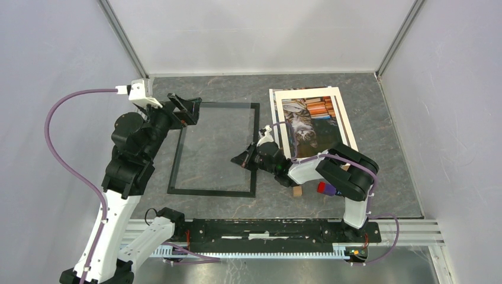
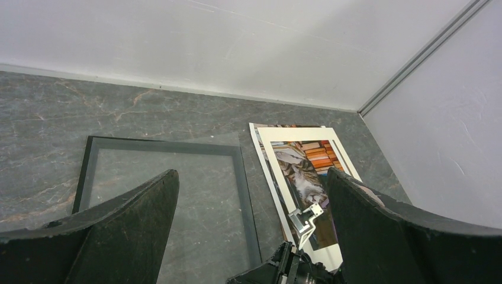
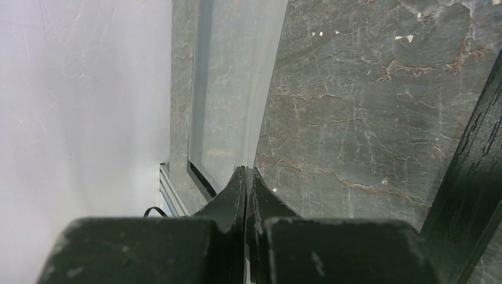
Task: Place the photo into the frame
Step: Place the photo frame item in the photo frame.
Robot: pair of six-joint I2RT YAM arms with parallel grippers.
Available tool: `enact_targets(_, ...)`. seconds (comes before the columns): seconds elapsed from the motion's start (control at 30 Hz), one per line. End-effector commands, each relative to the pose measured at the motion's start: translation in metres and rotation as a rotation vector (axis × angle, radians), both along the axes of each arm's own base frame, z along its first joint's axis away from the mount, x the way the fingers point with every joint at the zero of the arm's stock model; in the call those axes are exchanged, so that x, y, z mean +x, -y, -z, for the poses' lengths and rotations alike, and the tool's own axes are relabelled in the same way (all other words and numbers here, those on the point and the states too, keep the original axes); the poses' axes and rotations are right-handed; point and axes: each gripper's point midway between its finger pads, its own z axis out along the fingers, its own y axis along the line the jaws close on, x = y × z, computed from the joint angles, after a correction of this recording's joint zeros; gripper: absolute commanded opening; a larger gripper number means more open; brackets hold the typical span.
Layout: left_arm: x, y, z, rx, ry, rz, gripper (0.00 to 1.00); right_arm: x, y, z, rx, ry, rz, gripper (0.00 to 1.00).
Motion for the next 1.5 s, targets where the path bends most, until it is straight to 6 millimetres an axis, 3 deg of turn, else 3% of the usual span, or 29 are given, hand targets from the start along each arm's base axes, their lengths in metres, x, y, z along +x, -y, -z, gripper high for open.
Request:
enact_targets(0.0, 0.002, 0.002, -0.012, -0.037, 0.04, 0.007, 1.0, 0.003, -0.003, -0.025, 0.065, 0.047, -0.002, 0.0)
enact_targets(1.47, 0.003, 0.003, -0.011, -0.036, 0.038, 0.01, 1.0, 0.001, 0.011, -0.014, 0.013, 0.024, 0.024, 0.0)
